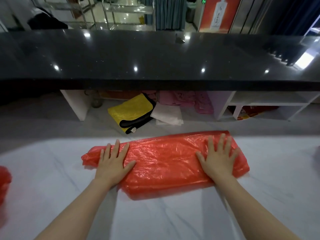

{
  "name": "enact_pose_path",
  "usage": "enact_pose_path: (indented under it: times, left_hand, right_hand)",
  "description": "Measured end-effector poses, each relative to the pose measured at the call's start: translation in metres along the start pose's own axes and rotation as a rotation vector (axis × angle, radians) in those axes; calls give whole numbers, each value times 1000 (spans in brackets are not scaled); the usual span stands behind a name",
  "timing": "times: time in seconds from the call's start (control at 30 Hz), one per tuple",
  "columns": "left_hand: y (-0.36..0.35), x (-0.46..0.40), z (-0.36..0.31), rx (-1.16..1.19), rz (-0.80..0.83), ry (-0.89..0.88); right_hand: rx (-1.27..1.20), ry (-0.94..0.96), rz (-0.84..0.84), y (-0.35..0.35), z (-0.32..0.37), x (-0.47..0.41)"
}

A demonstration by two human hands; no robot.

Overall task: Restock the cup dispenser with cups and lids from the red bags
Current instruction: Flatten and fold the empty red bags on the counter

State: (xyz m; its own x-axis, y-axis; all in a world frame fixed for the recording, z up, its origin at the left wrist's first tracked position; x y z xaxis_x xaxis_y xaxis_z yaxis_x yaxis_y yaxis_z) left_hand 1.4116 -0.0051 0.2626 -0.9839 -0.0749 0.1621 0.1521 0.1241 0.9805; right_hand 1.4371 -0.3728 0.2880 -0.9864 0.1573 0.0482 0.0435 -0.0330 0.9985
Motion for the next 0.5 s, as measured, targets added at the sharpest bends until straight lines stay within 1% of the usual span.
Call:
enact_pose_path:
  times: [0.03,0.1,0.2,0.27,0.33,0.4,0.43,0.5]
  left_hand:
    - [0,2,-1,6,-5,11]
    - [1,4,-3,9,8,20]
    - [3,11,0,14,31,37]
    - [3,18,3,31,42,57]
    - [5,26,5,25,68,54]
    - [14,31,5,-31,76,15]
    - [21,32,5,-45,57,-9]
    - [39,33,12,12,-20,-40]
  right_hand:
    - [2,90,-30,1,18,9]
    - [-47,299,-33,-1,56,31]
    - [-118,555,74,-13,96,59]
    - [-88,663,142,-22,102,66]
    - [-47,687,154,-23,98,67]
    - [-37,637,147,-20,91,65]
    - [-37,595,138,-17,87,65]
    - [-62,530,79,-6,83,68]
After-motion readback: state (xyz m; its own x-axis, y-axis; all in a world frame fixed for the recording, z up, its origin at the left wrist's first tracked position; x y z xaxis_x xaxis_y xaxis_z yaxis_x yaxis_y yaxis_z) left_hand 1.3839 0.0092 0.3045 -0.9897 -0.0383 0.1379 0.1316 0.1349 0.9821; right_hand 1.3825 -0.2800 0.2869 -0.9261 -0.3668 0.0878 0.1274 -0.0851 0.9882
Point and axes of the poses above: each hand's wrist, its own x-axis away from the middle knuckle, its own y-axis out of the back of the hand, z = x × y, the point moved 5 cm from there along -x, towards the middle knuckle, and after that the axes turned 2 degrees about y, right-handed, at the moved point
